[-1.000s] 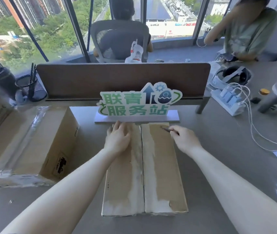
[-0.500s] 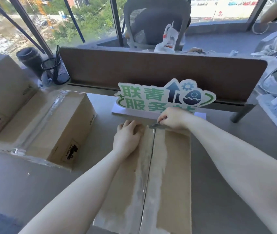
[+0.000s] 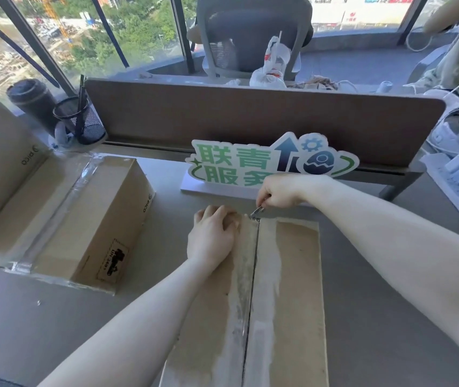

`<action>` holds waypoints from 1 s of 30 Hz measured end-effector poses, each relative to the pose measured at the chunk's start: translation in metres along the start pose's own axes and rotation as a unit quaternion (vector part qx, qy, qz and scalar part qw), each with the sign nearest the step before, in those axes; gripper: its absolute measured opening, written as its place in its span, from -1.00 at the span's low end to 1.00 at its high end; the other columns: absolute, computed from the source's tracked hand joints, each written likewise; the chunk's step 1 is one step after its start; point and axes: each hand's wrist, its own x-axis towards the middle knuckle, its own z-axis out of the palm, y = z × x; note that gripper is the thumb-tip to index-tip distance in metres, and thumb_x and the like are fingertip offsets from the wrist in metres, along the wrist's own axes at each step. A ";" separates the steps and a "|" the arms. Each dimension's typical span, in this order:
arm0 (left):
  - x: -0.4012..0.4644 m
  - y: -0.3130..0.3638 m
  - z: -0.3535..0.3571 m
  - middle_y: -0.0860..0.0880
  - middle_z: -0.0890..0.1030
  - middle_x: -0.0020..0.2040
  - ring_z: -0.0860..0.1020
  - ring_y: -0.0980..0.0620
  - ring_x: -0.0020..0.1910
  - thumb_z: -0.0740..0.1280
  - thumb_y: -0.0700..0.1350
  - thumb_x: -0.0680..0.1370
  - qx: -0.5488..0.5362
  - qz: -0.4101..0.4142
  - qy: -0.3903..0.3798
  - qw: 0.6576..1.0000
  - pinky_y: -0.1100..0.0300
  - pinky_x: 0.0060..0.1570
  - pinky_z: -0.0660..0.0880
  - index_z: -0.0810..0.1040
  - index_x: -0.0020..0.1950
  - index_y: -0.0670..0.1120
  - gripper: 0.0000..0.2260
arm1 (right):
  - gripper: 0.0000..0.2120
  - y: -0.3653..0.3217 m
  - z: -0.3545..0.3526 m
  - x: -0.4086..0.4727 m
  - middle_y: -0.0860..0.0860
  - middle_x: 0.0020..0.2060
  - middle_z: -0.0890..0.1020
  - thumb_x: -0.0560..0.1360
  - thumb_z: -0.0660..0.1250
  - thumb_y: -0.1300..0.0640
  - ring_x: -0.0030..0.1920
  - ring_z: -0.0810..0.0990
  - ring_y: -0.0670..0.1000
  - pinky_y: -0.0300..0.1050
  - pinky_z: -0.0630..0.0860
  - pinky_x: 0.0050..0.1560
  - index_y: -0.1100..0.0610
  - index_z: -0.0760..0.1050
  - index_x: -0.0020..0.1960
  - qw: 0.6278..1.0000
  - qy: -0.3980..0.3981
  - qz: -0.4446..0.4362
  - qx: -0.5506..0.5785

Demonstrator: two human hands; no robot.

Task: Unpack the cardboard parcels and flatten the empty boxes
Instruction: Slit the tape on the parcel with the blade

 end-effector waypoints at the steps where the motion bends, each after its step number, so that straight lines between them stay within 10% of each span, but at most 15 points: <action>1: 0.001 0.000 0.000 0.16 0.44 0.26 0.21 0.03 0.38 0.17 0.06 0.59 0.001 0.000 -0.002 1.000 0.05 0.01 0.41 0.46 0.23 0.21 -0.78 | -0.74 0.000 0.000 0.000 -0.09 -0.02 0.67 0.58 0.23 0.14 -0.04 0.60 0.02 0.04 0.59 0.05 -0.06 0.67 0.08 1.000 -0.003 0.002 -0.003; 23: 0.001 0.000 -0.001 0.15 0.45 0.24 0.23 0.02 0.38 0.16 0.06 0.60 -0.007 -0.005 -0.007 1.000 0.01 0.04 0.44 0.47 0.22 0.22 -0.77 | -0.77 0.032 0.005 -0.039 -0.15 -0.03 0.65 0.61 0.23 0.11 -0.03 0.58 -0.02 0.01 0.56 0.09 -0.02 0.65 0.11 0.998 0.013 0.055 -0.017; 27: 0.001 0.003 -0.004 0.13 0.44 0.25 0.26 0.00 0.35 0.17 0.06 0.60 -0.004 -0.011 -0.018 1.000 0.07 -0.02 0.34 0.47 0.23 0.20 -0.77 | -0.75 0.026 0.014 -0.064 -0.13 0.10 0.63 0.63 0.20 0.03 0.05 0.58 0.00 -0.04 0.55 -0.02 -0.06 0.62 0.18 0.984 0.157 0.085 -0.024; 30: 0.001 0.002 -0.008 0.11 0.39 0.37 0.26 -0.02 0.38 0.18 0.04 0.60 -0.009 -0.003 -0.032 0.999 0.02 0.08 0.37 0.42 0.34 0.18 -0.70 | -0.81 0.001 0.033 -0.082 0.00 -0.08 0.67 0.62 0.24 0.05 -0.25 0.58 -0.02 0.01 0.60 -0.12 0.02 0.62 0.10 0.957 0.249 0.113 0.092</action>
